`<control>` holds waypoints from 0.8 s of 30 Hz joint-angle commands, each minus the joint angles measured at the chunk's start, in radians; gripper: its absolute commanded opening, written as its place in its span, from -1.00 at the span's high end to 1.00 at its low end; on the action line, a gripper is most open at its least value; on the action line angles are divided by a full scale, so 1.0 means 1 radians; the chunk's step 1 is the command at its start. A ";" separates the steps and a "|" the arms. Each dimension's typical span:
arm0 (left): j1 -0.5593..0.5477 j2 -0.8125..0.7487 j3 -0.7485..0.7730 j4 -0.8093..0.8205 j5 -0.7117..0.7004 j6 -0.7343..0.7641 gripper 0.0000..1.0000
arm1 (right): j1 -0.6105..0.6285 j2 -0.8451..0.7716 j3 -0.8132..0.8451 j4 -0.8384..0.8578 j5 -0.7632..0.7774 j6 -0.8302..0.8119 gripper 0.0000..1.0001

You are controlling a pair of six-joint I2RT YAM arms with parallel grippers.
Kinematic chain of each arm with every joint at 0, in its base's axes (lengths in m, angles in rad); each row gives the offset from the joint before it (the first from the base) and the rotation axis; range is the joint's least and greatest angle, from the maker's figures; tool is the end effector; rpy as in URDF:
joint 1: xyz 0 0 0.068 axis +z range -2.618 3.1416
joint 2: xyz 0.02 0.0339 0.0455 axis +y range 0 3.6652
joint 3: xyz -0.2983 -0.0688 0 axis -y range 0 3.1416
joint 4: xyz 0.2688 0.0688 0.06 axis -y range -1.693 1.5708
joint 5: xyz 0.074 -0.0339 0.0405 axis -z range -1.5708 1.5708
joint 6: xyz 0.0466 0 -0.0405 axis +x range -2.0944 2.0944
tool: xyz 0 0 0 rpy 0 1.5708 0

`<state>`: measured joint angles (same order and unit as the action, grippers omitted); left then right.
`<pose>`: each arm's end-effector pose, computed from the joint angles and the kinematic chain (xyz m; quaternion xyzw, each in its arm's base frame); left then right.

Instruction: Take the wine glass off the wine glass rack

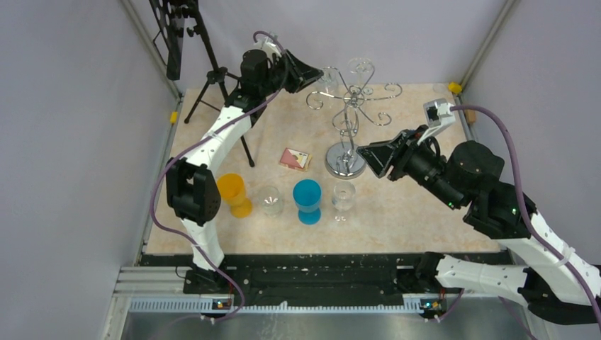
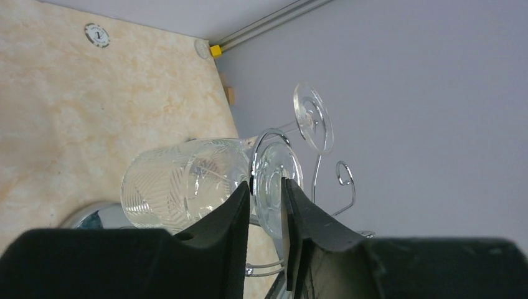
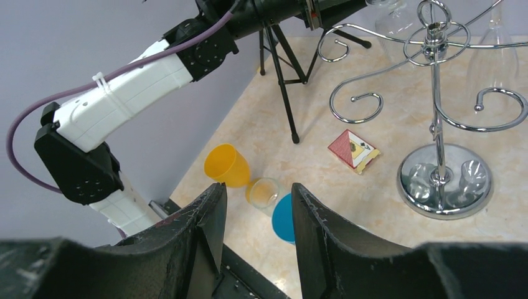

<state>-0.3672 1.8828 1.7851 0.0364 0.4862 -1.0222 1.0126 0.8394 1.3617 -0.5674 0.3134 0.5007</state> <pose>0.4588 -0.1998 0.4238 -0.0713 0.7225 -0.5604 0.3986 0.0874 0.1128 0.5163 -0.0764 0.7181 0.3865 0.5737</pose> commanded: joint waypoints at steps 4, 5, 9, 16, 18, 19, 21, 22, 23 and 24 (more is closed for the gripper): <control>0.004 -0.021 0.004 0.087 0.042 -0.048 0.54 | 0.011 -0.021 -0.009 0.038 0.018 0.014 0.12; 0.004 -0.026 0.001 0.084 0.039 -0.043 0.57 | 0.012 -0.022 -0.011 0.038 0.018 0.014 0.12; 0.004 -0.037 0.000 0.061 0.031 -0.011 0.63 | 0.011 -0.020 -0.015 0.041 0.018 0.015 0.12; 0.004 -0.061 0.012 0.006 0.002 0.059 0.77 | 0.011 -0.020 -0.026 0.047 0.017 0.016 0.12; 0.002 -0.064 0.022 -0.014 -0.001 0.094 0.83 | 0.011 -0.020 -0.030 0.048 0.016 0.017 0.12; 0.002 -0.065 0.031 -0.028 -0.003 0.111 0.86 | 0.011 -0.019 -0.032 0.050 0.015 0.019 0.12; 0.002 -0.067 0.045 -0.047 -0.007 0.146 0.94 | 0.011 -0.019 -0.038 0.050 0.015 0.021 0.12; 0.003 -0.069 0.048 -0.063 -0.010 0.159 1.00 | 0.011 -0.020 -0.040 0.051 0.016 0.022 0.12; 0.003 -0.072 0.049 -0.068 -0.011 0.167 1.00 | 0.012 -0.021 -0.042 0.052 0.015 0.023 0.12; 0.002 -0.075 0.049 -0.070 -0.009 0.173 1.00 | 0.012 -0.021 -0.045 0.053 0.015 0.025 0.12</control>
<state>-0.3645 1.8687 1.7947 0.0078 0.4820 -0.9375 1.0126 0.8265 1.3270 -0.5606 0.3206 0.5171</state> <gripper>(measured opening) 0.130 0.440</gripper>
